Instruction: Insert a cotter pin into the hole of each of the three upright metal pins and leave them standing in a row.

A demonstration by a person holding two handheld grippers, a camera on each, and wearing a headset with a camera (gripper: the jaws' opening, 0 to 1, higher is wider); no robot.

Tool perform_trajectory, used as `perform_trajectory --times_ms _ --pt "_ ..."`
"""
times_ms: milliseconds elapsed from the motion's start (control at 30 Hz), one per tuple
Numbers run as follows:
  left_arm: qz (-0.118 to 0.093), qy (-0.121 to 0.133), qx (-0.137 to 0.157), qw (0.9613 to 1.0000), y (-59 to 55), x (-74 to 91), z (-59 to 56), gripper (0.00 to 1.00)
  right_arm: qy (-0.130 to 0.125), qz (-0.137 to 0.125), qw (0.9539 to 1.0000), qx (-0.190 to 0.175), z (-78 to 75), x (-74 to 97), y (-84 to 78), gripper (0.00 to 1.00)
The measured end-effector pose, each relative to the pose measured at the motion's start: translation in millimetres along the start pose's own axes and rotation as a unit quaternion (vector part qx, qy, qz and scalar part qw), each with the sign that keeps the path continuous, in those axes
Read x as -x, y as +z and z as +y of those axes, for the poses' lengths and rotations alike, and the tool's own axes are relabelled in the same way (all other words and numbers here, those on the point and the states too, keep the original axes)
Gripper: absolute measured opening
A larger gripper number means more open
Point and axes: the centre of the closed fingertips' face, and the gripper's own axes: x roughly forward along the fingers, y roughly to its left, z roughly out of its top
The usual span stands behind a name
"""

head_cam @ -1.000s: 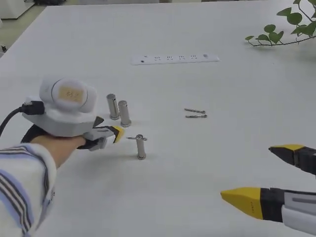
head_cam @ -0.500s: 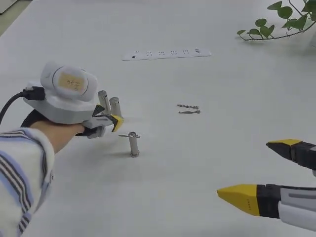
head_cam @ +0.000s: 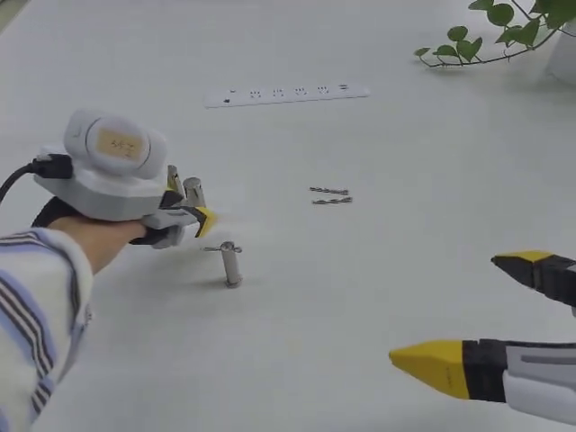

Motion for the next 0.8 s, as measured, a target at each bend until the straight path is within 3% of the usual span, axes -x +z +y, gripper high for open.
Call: perform_trajectory --times_ms 400,800 --pt "0.003 -0.002 -0.015 0.9999 -0.1 -8.2 -1.9 0.24 -0.013 0.003 0.9999 -0.004 -5.0 3.8 -1.9 1.0" --pt "-0.008 0.01 -0.001 0.9999 3.8 -11.2 6.8 0.15 -0.017 0.002 0.9998 -0.006 -5.2 2.8 -2.1 0.98"
